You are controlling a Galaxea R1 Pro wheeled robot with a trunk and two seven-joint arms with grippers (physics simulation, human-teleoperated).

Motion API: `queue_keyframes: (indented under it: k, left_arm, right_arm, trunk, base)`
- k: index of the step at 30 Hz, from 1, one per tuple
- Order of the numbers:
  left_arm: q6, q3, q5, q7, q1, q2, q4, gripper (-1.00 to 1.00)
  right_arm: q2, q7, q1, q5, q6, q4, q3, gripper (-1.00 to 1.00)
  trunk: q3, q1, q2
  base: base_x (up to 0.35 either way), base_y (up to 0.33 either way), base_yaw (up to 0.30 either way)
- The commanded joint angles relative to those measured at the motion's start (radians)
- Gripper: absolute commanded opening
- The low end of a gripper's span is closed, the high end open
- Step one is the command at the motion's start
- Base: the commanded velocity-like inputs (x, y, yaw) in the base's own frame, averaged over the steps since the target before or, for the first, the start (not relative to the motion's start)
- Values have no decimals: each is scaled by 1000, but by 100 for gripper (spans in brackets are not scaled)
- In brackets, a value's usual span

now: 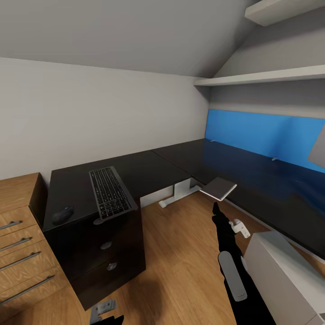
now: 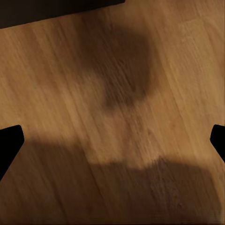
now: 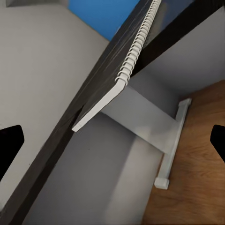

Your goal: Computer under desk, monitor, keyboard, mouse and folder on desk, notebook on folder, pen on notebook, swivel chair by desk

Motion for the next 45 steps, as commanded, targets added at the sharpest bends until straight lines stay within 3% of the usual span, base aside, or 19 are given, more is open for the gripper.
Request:
queue_keyframes:
  k: [1, 6, 10, 18, 24, 45]
  left_arm:
    - [0, -7, 10, 9, -1, 1, -2, 100]
    - [-1, -25, 9, 10, -1, 2, -2, 100]
    - [0, -27, 9, 10, -1, 2, -2, 100]
    - [-1, -33, 10, 9, -1, 1, -2, 100]
    - [-1, -59, 10, 10, -1, 2, -2, 100]
    - [-1, -64, 10, 10, -1, 2, 0, 100]
  right_arm:
    - [0, -1, -1, -15, -3, 0, 0, 100]
    - [0, -1, -1, -75, -1, 1, 0, 100]
    - [-1, -1, -1, -88, -1, 4, -1, 100]
    - [-1, -1, -1, -97, -1, 7, -4, 100]
    - [-1, -1, -1, -97, -2, 7, -6, 100]
    - [-1, -3, -1, -97, -3, 8, -7, 100]
  trunk:
    - [-1, 0, 0]
    - [-1, 0, 0]
    - [-1, 0, 0]
    - [-1, 0, 0]
    - [-1, 0, 0]
    - [-1, 0, 0]
  base:
    - [17, 0, 0]
    - [112, 0, 0]
    - [104, 0, 0]
    - [92, 0, 0]
    - [114, 0, 0]
    - [72, 0, 0]
